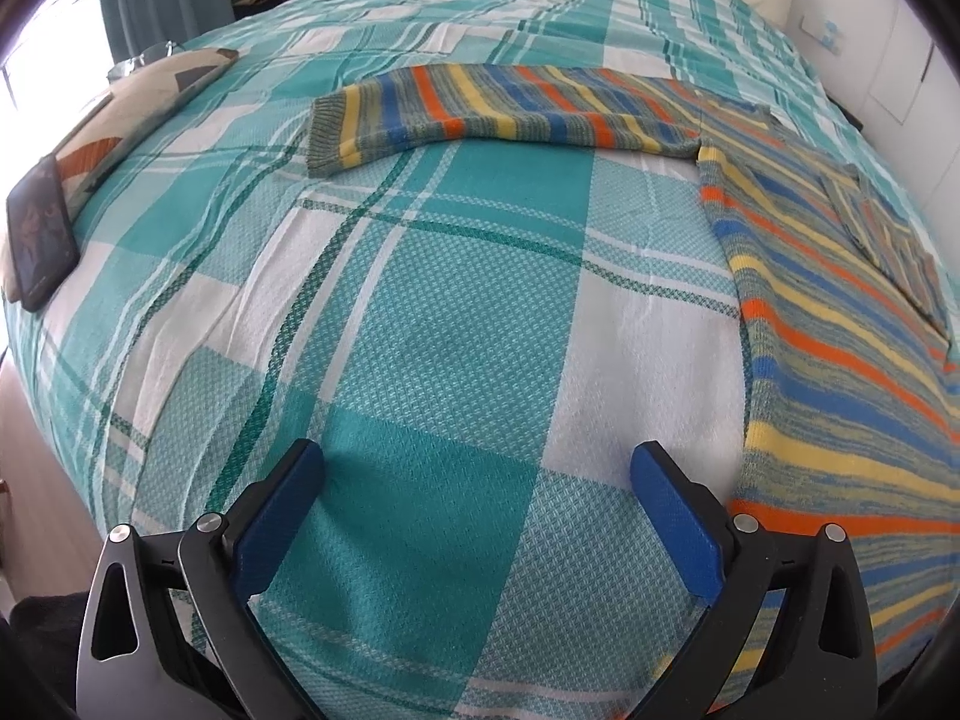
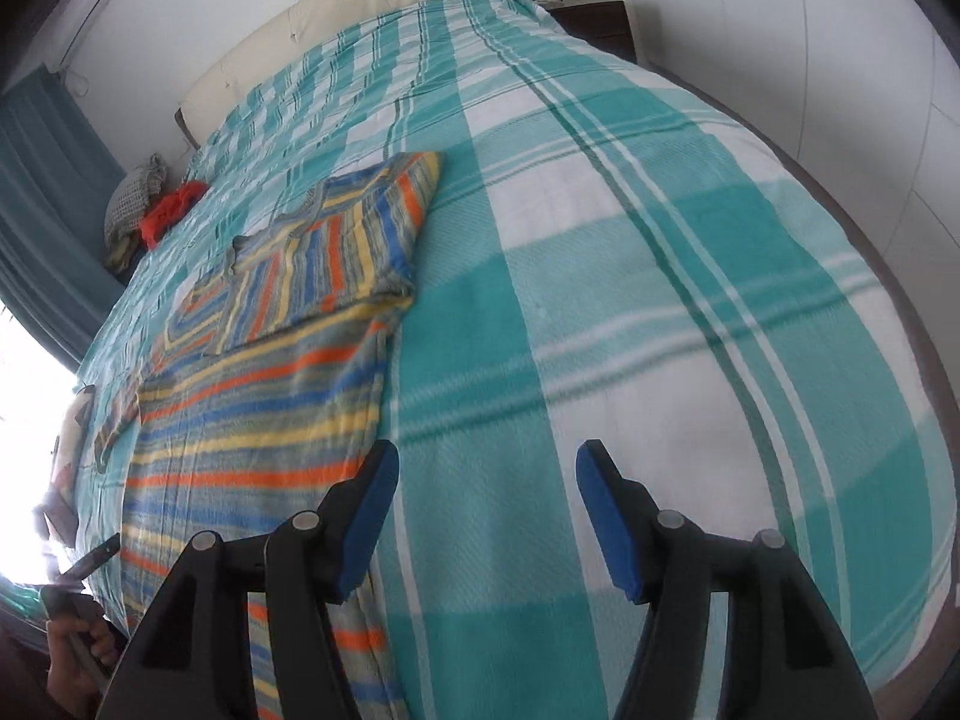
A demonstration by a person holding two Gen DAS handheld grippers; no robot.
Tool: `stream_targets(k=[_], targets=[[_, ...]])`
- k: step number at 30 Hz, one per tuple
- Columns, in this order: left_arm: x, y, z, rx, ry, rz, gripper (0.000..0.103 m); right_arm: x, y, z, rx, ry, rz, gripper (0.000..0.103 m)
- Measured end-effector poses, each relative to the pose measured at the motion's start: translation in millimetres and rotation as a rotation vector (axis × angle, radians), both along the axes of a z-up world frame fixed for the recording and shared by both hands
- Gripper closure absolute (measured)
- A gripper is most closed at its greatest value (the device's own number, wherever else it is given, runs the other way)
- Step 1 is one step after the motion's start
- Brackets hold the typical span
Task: Fold small clothes
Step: 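Fold the held side edge over the sweater body, open right gripper, then move the left gripper to the other side edge and grasp it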
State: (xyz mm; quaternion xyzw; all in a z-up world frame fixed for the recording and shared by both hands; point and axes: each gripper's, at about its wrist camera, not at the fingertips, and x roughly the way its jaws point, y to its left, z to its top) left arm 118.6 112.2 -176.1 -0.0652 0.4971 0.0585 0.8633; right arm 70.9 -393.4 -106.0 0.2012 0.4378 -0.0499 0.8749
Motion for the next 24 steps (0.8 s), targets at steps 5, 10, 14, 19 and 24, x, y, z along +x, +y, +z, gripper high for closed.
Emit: stream_targets(k=[5,10,14,19,24], targets=[[-5.4,-1.1,9.1,-0.042,-0.046,-0.001,0.001,-64.9,25.2,-7.5,0.035,-0.044,-0.061,0.04],[-9.1,-1.8,16.4,-0.039,-0.086,-0.001,0.001,-93.0,64.5,-8.1,-0.016,-0.052,-0.016,0.039],[-15.6,5.5,23.0,-0.061,-0.108,0.028,0.001,-100.3,89.7,-3.1,-0.037,-0.051,0.051,0.04],[-27.4,21.2,34.2,-0.12,-0.138,0.088,0.001,-113.4,116.4,17.9,-0.1,-0.095,0.12,0.039],[-30.2,30.2,38.0,-0.167,-0.153,0.13,0.001,-118.6,125.5,45.3,-0.105,-0.139,0.128,0.037]])
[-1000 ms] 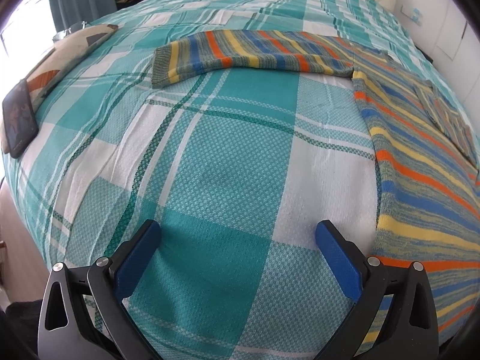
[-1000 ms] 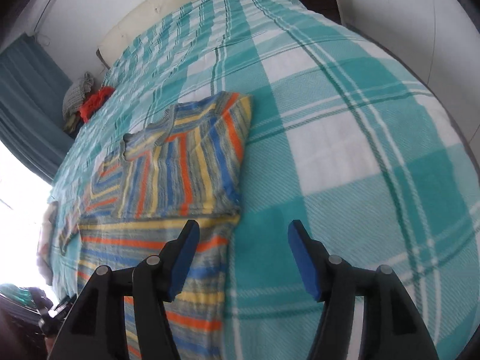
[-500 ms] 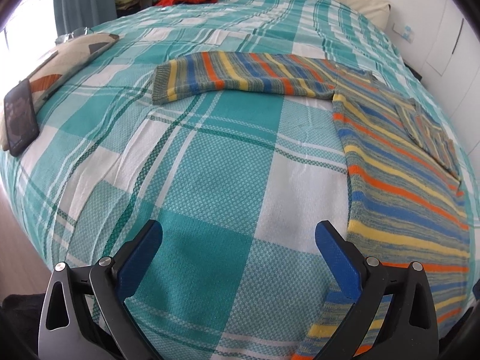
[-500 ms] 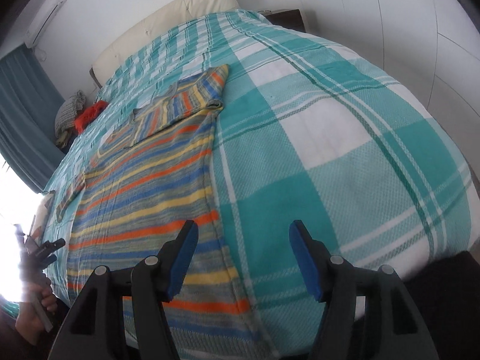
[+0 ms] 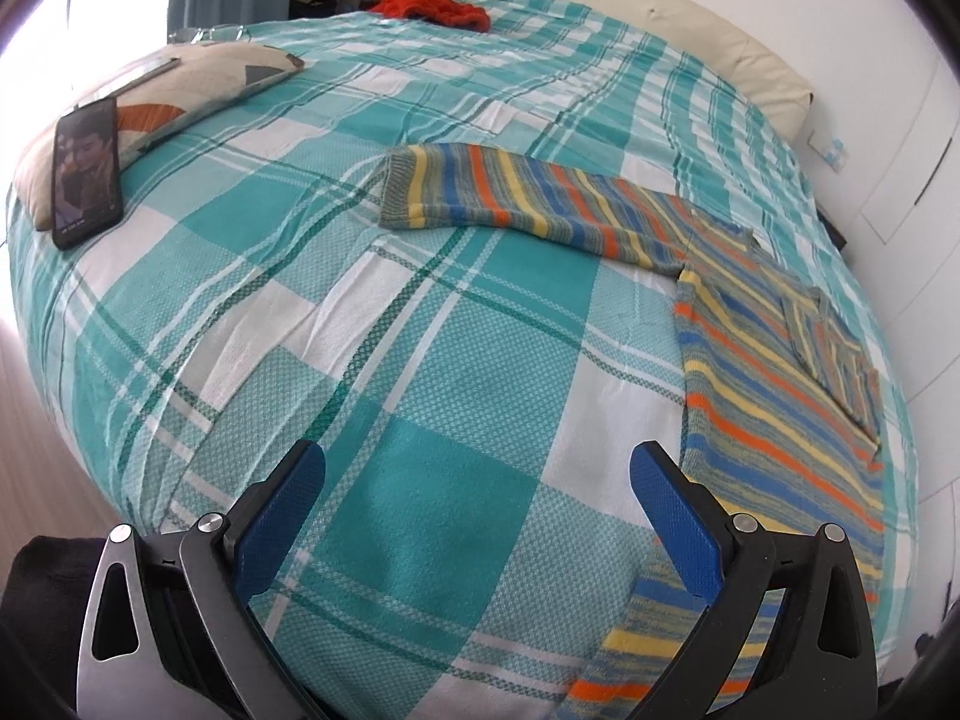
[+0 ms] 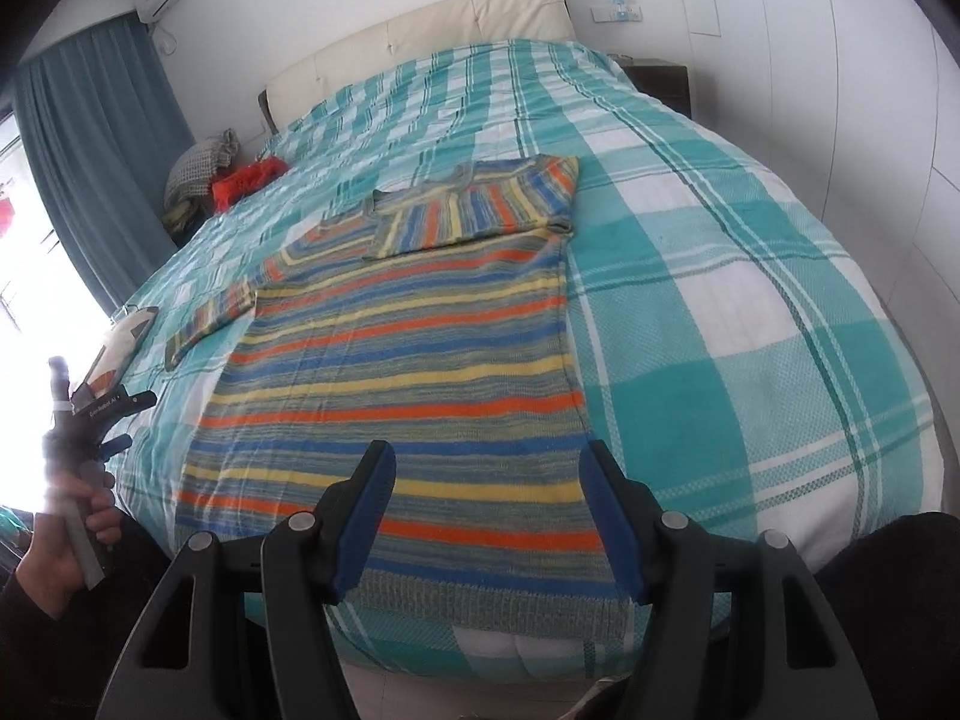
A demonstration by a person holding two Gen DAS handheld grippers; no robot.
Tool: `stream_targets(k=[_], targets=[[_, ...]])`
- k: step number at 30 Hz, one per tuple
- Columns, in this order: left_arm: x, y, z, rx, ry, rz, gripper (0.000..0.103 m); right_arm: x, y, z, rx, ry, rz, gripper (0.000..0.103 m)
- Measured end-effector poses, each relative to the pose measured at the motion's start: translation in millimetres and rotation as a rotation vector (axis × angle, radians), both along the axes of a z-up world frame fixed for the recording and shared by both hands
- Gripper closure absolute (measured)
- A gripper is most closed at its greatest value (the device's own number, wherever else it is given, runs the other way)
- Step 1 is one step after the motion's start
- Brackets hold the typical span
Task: Fold small clothes
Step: 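Move the left gripper to the other side edge and grasp it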
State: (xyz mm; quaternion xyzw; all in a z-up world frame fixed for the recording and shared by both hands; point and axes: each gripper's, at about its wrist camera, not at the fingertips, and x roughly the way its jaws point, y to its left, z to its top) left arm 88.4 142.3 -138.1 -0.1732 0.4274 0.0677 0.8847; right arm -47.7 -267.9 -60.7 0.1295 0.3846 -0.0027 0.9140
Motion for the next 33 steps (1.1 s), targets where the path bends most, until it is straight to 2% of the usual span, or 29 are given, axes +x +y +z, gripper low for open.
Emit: stream_targets(k=[3,7,11,14,18,21,23,26,28,30,31,33], targets=[[1.1,-4.6,-1.8,0.009,0.0,-0.001,0.001,-3.7,2.8,10.1,-0.029,-0.034,0.0,0.03],[1.2,-11.1,-3.8,0.016,0.004,-0.012,0.001,-5.8,4.3,-1.2,-0.095,-0.017,0.012,0.029],[-2.3,-14.6,-4.5,0.034,0.004,-0.021,0.001,1.3,-5.1,-16.9,-0.046,0.032,-0.014,0.029],[-3.2,-14.9,-9.0,0.033,0.024,-0.034,0.001,5.3,-10.5,-12.8,0.009,0.0,-0.043,0.029],[-0.4,-18.4,-11.1,0.055,0.036,-0.056,0.001,9.9,-1.1,-17.1,0.0,-0.005,-0.023,0.029],[3.1,-20.8,-13.1,0.032,0.041,-0.066,0.001,14.1,12.1,-26.4,-0.031,0.023,0.023,0.029],[7.6,-23.2,-17.7,-0.001,0.056,-0.08,0.001,16.1,18.4,-28.0,-0.042,0.023,0.053,0.029],[22.2,-11.5,-21.0,-0.147,0.073,-0.108,0.001,17.2,26.1,-27.7,-0.103,0.005,0.079,0.029],[35.8,16.2,-17.0,-0.266,0.039,-0.048,0.001,16.7,27.8,-30.1,-0.127,0.006,0.087,0.029],[54.1,50.2,-15.1,-0.351,0.013,0.05,0.001,16.0,26.1,-34.8,-0.118,0.019,0.086,0.029],[65.8,68.5,-15.9,-0.376,0.005,0.096,0.002,16.1,24.6,-36.9,-0.111,0.028,0.083,0.029],[90.9,97.5,-18.5,-0.38,0.004,0.173,0.003,17.1,22.0,-40.0,-0.1,0.04,0.073,0.029]])
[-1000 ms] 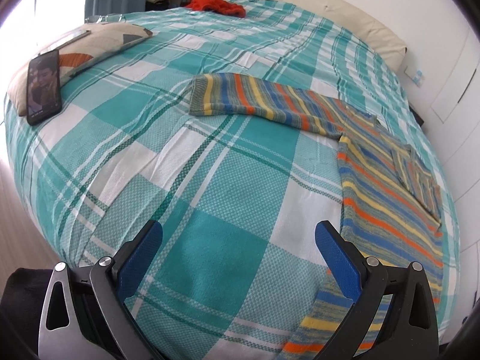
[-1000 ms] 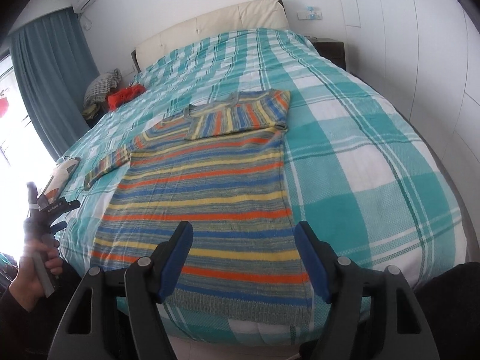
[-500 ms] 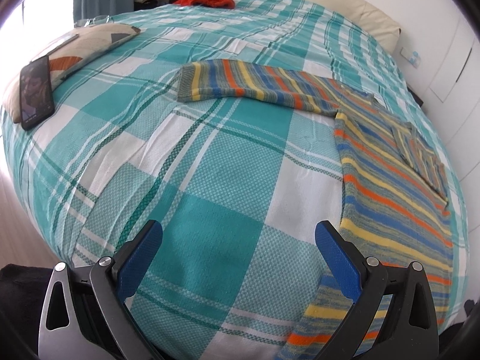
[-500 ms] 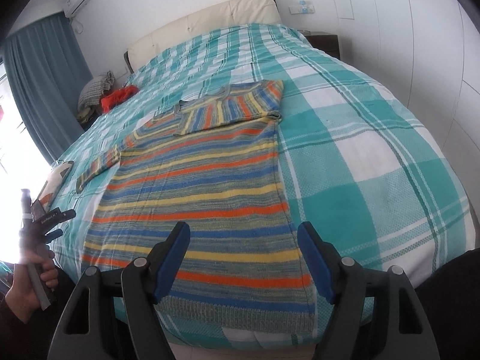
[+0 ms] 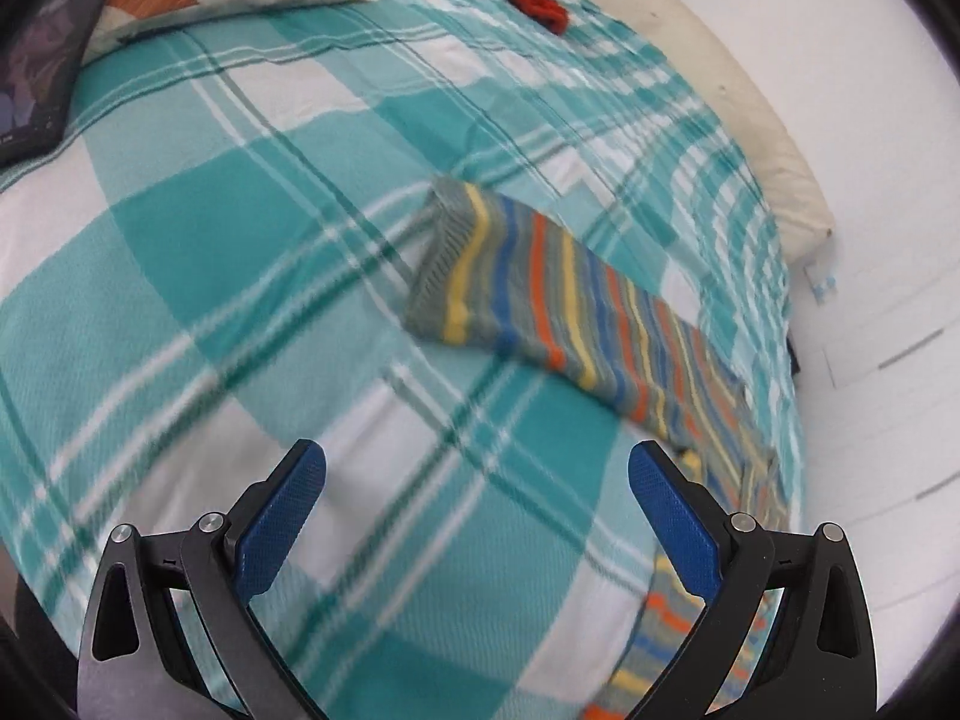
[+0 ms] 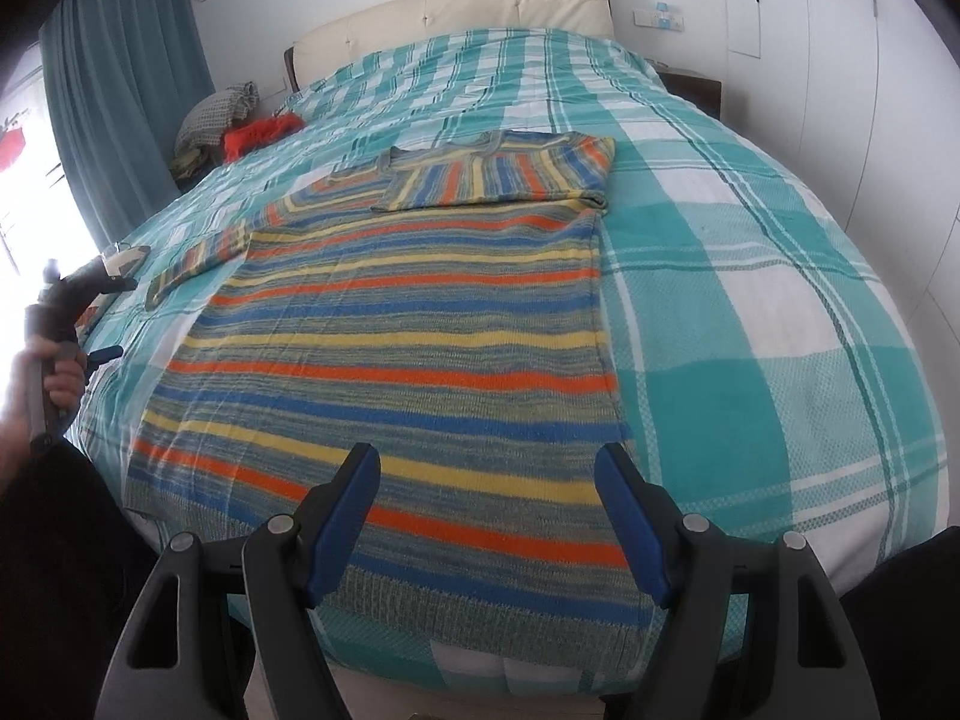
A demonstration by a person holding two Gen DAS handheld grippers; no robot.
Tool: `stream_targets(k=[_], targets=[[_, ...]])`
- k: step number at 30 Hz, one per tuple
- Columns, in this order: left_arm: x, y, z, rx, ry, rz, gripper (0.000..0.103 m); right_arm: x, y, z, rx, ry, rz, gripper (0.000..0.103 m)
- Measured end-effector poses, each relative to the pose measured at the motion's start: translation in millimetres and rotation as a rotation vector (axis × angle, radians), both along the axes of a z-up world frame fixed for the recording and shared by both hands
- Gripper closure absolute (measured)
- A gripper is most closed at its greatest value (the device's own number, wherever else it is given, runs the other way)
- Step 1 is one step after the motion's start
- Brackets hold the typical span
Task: Fold small clothes
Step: 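Move the left gripper to the other side edge and grasp it, then fold the held side edge over the sweater body, open left gripper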
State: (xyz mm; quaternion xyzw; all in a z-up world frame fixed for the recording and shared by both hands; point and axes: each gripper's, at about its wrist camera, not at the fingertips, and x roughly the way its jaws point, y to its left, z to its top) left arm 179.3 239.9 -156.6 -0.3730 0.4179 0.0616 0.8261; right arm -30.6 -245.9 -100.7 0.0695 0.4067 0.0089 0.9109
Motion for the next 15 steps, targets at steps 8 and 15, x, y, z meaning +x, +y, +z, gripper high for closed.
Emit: stream_targets(k=[8,15], targets=[[88.3,17.9,-11.9,0.119,0.068,-0.028,0.075,13.7,1.9,-10.0,0.02,0.046,-0.005,0.029],[119.5,-50.6,61.5,0.344,0.009,-0.238,0.103,14.6,9.5,-12.0,0.034,0.05,0.033,0.029]])
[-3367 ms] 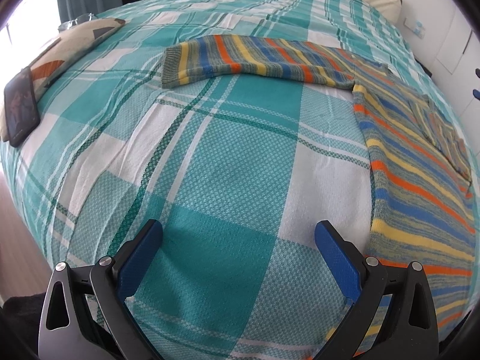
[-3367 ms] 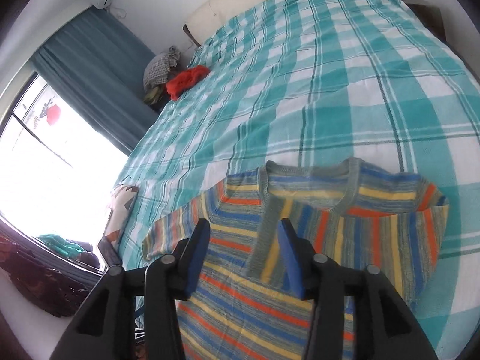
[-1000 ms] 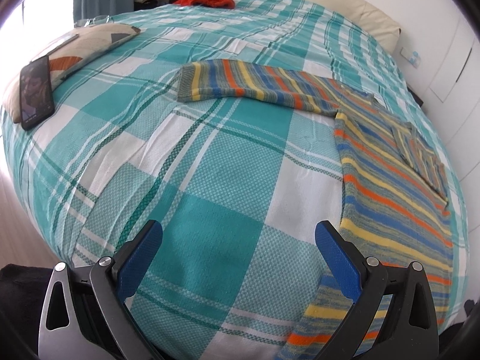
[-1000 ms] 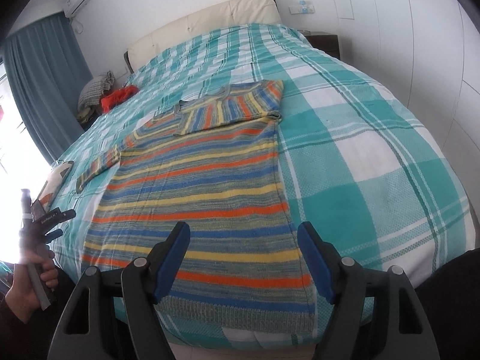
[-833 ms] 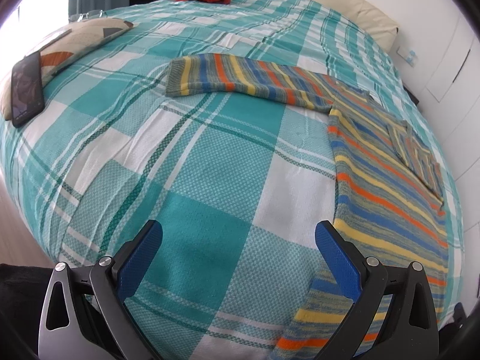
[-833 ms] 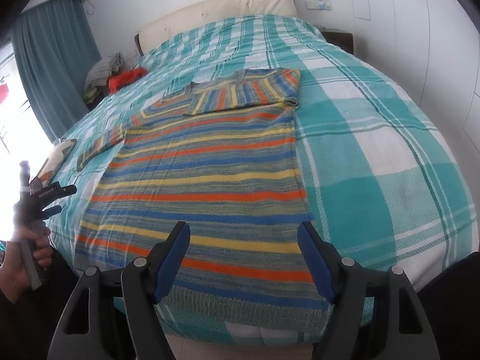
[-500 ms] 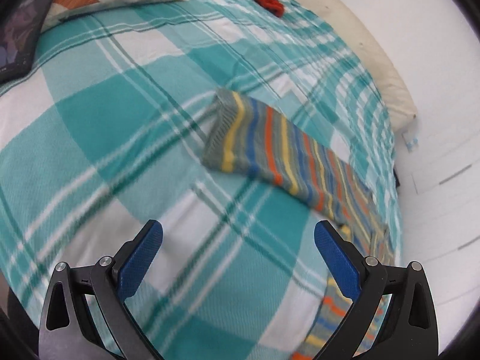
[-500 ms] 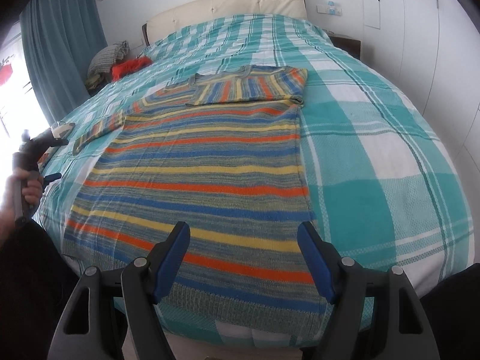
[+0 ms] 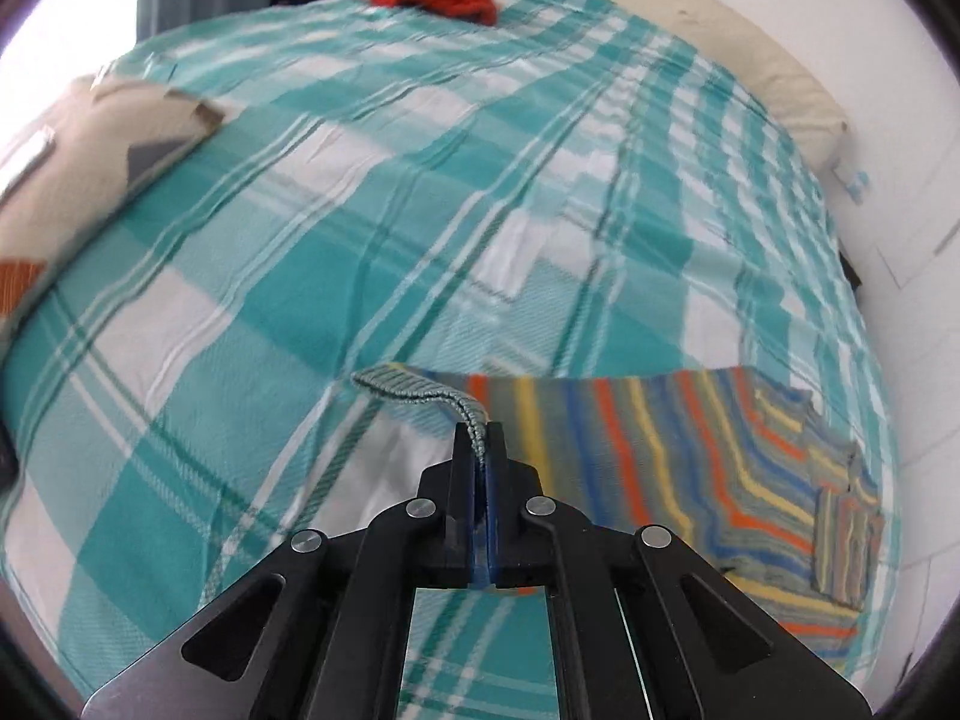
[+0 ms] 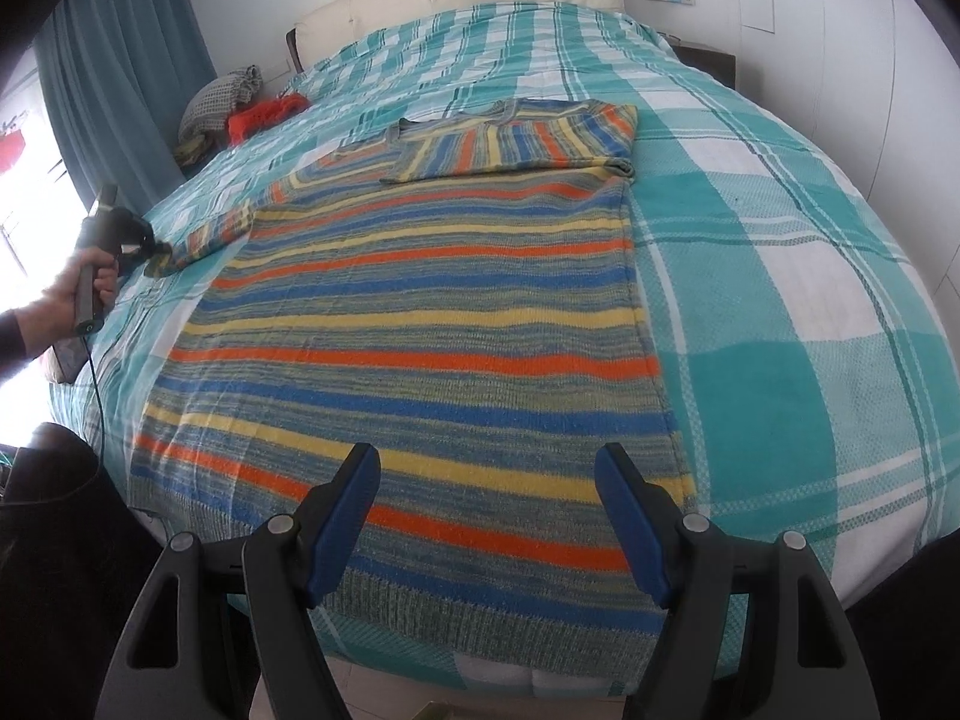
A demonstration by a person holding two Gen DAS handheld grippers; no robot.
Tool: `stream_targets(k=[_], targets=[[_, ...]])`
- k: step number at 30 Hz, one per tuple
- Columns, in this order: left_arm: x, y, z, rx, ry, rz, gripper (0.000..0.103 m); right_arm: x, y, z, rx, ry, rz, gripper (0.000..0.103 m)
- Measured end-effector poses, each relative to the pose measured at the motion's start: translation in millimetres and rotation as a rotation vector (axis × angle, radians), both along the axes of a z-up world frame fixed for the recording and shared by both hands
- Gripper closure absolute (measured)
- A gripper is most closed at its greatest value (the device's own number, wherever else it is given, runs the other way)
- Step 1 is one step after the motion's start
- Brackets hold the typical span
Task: Fold small clothes
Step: 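Fold the held side edge over the sweater body, open left gripper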
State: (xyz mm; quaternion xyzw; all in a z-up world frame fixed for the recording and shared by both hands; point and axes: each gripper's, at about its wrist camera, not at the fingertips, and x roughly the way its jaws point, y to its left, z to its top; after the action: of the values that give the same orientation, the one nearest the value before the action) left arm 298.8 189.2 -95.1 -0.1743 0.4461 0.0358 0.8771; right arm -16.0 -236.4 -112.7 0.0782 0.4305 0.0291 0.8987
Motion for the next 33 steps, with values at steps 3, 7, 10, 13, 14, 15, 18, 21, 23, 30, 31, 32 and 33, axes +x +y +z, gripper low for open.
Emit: stream_targets(k=[3,7,10,13,14,15,18,21,23,30,31,32,33], targets=[[14.4,-66.0,52.0,0.035,-0.08,-0.176,0.103,-1.0,1.8,0.8,0.014,-0.004,0.016,0.029],[29.6,-169.1,88.2,0.022,-0.134,-0.393,0.102,2.4,3.3,-0.6,0.049,0.005,0.03,0.029],[35.6,-246.5,82.1,0.011,-0.137,-0.535,0.102,1.8,1.9,1.0,0.066,-0.001,0.027,0.029],[39.5,-308.5,52.2,-0.014,-0.033,-0.657,0.076,0.1,-1.3,1.4,0.067,0.001,0.022,0.029],[40.6,-320.8,42.1,-0.01,0.01,-0.667,0.045,0.1,-3.4,0.9,0.073,0.004,0.018,0.029],[38.8,-325.7,36.7,-0.016,0.015,-0.665,0.037,0.3,-5.3,0.5,0.077,0.007,0.012,0.029],[35.8,-311.4,34.8,-0.074,-0.022,-0.612,0.028,-1.1,-11.8,1.6,0.101,0.004,-0.01,0.029],[37.5,-280.2,24.6,-0.048,-0.022,-0.478,0.022,-1.7,-16.1,2.5,0.119,0.0,-0.023,0.029],[36.3,-265.1,6.0,0.02,-0.004,-0.408,0.014,-0.2,-17.1,1.8,0.127,0.004,-0.023,0.029],[20.4,-259.8,-70.3,0.301,0.141,-0.455,0.012,1.4,-16.4,-4.1,0.13,0.032,-0.027,0.029],[18.9,-263.1,-65.0,0.313,0.155,-0.462,0.012,0.6,-16.9,-4.5,0.126,0.033,-0.032,0.029],[15.2,-263.9,-56.9,0.302,0.156,-0.466,0.013,0.0,-17.8,-4.2,0.123,0.031,-0.039,0.029],[7.1,-262.0,-45.1,0.274,0.128,-0.473,0.013,-0.4,-19.3,-3.6,0.12,0.027,-0.048,0.029]])
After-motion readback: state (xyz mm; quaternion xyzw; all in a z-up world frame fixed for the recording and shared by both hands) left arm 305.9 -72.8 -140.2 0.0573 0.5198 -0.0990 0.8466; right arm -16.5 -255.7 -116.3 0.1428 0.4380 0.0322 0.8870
